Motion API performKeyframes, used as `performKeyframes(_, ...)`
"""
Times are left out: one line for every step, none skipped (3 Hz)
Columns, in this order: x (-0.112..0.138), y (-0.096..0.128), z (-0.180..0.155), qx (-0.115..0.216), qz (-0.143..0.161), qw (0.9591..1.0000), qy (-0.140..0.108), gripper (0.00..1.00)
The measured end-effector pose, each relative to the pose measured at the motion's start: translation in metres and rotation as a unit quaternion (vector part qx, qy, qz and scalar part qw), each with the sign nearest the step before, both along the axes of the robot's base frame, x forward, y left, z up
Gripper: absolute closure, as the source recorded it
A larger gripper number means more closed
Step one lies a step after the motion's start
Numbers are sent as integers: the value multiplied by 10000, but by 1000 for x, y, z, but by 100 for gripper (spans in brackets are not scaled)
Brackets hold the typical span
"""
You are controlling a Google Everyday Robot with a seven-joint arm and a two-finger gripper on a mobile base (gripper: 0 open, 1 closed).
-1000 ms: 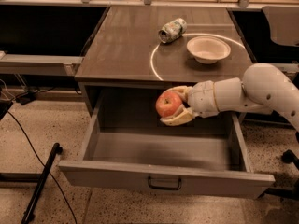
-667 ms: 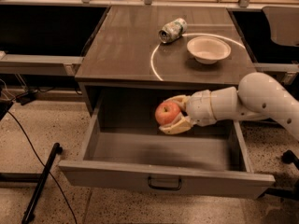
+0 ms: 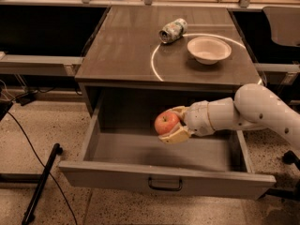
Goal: Place apple into top drawer
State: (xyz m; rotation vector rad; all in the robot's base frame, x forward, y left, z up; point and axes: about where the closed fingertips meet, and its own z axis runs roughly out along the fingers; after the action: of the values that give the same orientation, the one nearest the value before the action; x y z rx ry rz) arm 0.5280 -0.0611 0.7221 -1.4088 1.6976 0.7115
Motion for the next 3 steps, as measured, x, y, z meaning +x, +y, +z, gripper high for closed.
performKeyframes(4, 2, -18, 353, -95, 9993, 27, 100)
performKeyframes(13, 11, -57, 928, -208, 9955, 49, 100)
performKeyframes(18, 19, -88, 955, -198, 9951, 156, 100)
